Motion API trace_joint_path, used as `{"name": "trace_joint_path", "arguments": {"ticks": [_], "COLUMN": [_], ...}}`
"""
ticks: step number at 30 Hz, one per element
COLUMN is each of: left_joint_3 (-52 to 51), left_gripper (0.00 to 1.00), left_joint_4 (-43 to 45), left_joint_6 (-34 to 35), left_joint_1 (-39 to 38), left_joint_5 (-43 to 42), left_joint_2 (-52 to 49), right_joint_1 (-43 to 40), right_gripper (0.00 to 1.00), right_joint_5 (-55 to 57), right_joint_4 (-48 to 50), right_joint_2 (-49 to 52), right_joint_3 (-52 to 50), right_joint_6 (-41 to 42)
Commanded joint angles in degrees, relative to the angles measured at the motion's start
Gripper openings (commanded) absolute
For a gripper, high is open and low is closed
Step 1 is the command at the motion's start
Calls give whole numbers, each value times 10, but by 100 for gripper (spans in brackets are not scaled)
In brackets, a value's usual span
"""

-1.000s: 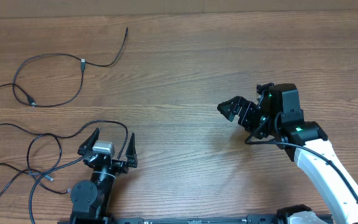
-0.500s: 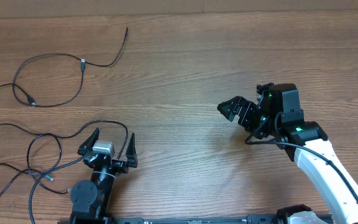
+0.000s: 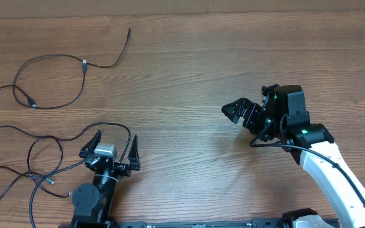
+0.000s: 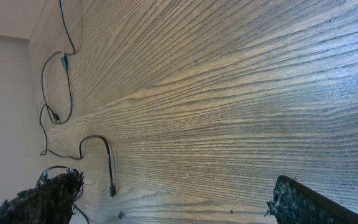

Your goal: Untangle cables

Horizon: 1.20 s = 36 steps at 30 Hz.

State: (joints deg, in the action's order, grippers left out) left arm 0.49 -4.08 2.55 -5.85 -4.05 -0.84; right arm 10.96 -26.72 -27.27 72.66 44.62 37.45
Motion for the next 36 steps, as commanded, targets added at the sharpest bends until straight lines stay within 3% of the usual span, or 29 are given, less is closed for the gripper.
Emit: {"name": "trace_joint_path", "arguments": {"ticks": [1, 19, 27, 36], "left_joint_3": [-2, -2, -2, -2], "left_gripper": [100, 100, 99, 100], "left_joint_4": [-2, -2, -2, -2], "left_joint_6": [-13, -13, -13, -13], "left_joint_1": [3, 3, 3, 3], "left_joint_5": [2, 2, 2, 2], "left_joint_2": [6, 6, 6, 6], "right_joint_1": [-1, -1, -1, -1], "right_gripper": [100, 100, 100, 100], "right_joint_5": [4, 9, 120, 285], "right_joint_4": [1, 0, -11, -125], "right_joint_2": [1, 1, 1, -18], "right_joint_3": [11, 11, 11, 10], "right_joint_6": [-5, -5, -5, -5]}}
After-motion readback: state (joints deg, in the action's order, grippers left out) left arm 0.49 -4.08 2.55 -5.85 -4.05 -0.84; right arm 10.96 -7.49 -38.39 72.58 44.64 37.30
